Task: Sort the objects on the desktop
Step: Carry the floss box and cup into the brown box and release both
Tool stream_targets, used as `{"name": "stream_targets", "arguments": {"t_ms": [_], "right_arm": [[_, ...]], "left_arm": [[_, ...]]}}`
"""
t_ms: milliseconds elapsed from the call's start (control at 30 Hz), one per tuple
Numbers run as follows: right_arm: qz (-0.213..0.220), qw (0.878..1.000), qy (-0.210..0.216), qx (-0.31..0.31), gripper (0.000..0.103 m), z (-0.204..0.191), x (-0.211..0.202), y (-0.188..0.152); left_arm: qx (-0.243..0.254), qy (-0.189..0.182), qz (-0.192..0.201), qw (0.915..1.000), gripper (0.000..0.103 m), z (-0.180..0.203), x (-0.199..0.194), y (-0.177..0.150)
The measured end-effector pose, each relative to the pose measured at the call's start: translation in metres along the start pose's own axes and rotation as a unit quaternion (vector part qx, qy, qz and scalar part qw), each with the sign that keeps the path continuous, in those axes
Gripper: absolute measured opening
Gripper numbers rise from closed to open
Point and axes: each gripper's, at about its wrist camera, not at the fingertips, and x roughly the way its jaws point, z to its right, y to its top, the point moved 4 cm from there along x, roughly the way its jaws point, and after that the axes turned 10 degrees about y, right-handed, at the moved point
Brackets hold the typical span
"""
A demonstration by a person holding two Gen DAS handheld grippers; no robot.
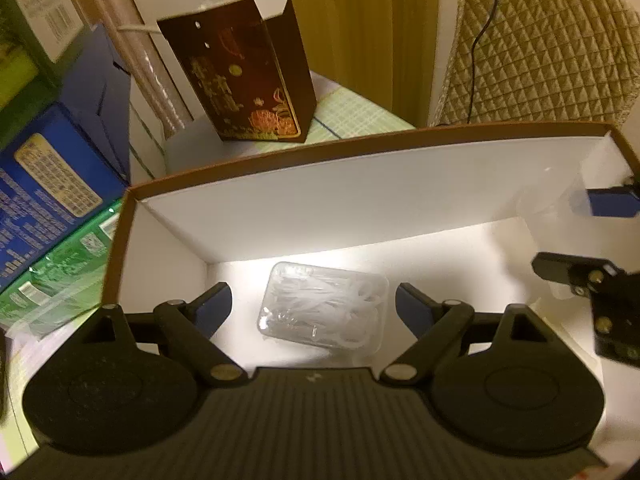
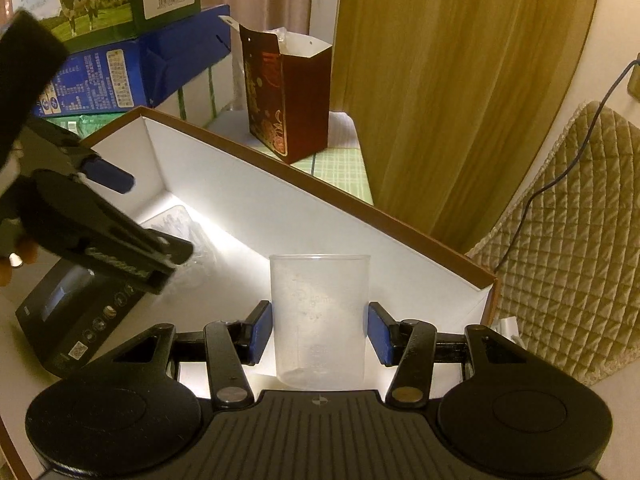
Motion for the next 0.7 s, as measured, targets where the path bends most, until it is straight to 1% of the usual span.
{"name": "stream_targets", "arguments": {"t_ms": [133, 200, 233, 267, 333, 467, 633, 700], "right_arm": [[0.010, 1.000, 0.002, -0.004, 0.048, 0.000, -0.001, 0.002], [0.016, 1.000, -0.005, -0.006, 0.055, -0.002, -0.002, 0.002], [0.021, 1.000, -0.010, -0.007, 0.067, -0.002, -0.004, 0.002], [0.030, 0.999, -0.010, -0.009, 0.076, -0.003, -0.007, 0.002], [0.048, 0.999, -0.001, -0.011, 0.077, -0.006, -0.015, 0.002], [0.065, 0.998, 0.023, 0.004, 0.077, -0.014, -0.036, -0.004], [0.072, 0.997, 0.030, 0.022, 0.077, -0.028, -0.060, -0.022], [0.076, 0.996, 0.031, 0.032, 0.077, -0.034, -0.073, -0.030]], "left_arm": [[-0.005, -0.002, 0.014, 0.9999, 0.087, -0.010, -0.014, -0.003], [-0.013, -0.005, 0.019, 0.9997, 0.088, -0.015, -0.021, -0.004], [-0.017, -0.005, 0.022, 0.9996, 0.088, -0.019, -0.025, -0.005], [-0.021, -0.005, 0.025, 0.9995, 0.088, -0.022, -0.029, -0.006], [-0.029, -0.004, 0.033, 0.9990, 0.089, -0.028, -0.040, -0.011], [-0.044, -0.008, 0.050, 0.9977, 0.090, -0.040, -0.068, -0.026], [-0.048, -0.005, 0.067, 0.9966, 0.093, -0.047, -0.105, -0.056], [-0.054, -0.008, 0.067, 0.9962, 0.093, -0.049, -0.118, -0.068]]}}
